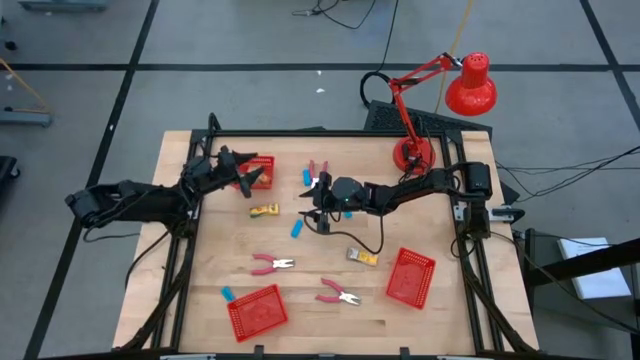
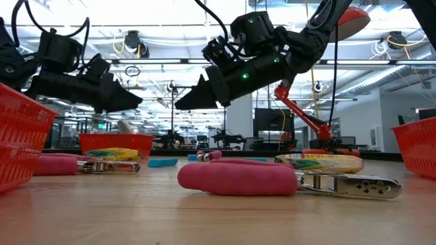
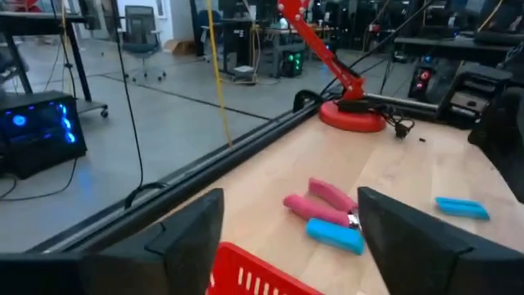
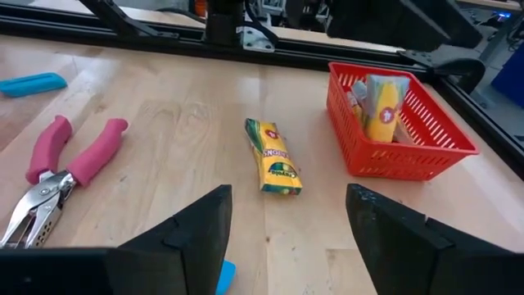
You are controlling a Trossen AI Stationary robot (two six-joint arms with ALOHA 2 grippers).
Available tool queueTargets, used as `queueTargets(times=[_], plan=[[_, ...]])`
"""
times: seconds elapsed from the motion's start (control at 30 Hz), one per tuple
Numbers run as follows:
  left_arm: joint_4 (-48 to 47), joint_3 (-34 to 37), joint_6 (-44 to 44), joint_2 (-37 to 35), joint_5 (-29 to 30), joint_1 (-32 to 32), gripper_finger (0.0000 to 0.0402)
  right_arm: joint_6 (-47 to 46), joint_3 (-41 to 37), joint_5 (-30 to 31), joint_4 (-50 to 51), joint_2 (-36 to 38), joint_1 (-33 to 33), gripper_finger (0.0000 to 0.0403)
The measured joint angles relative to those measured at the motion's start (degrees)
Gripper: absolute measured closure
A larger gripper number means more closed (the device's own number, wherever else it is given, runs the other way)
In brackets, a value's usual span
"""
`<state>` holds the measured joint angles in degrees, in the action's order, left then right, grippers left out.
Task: Pick & Place School Supplies
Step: Put the yellow crayon box into the top red basket
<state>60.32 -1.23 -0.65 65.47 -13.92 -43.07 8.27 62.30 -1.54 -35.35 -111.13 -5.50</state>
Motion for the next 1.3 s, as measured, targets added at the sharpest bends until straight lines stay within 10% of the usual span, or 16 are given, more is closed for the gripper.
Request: queueTargets(times=[0.37, 0.6, 0.87, 1.07, 1.3], plan=[[20.2, -0.2, -13.7, -5.3, -22.7, 0.1, 0.0127, -0.7, 1.0, -6.0, 1.0, 0.0, 0.0, 0.0170], [11.3, -3.6, -12.9, -10.7, -30.4, 4.2, 0.0149, 1.5, 7.9, -6.3, 12.0, 0.0, 0.2, 0.0169], [-32.9, -16.9, 9.0, -13.5, -14.7, 10.3, 0.0156, 1.2, 9.6, -6.2, 13.3, -1.5, -0.9, 0.0169], [-38.1, -20.9, 13.7, -15.6, -11.6, 18.6, 0.0156, -0.4, 10.4, -6.2, 12.6, -5.4, -0.9, 0.0169], [-56.4, -19.2, 12.2, -25.2, 6.0, 26.6, 0.0156, 0.0, 10.5, -5.8, 16.5, -6.7, -0.8, 0.0169]])
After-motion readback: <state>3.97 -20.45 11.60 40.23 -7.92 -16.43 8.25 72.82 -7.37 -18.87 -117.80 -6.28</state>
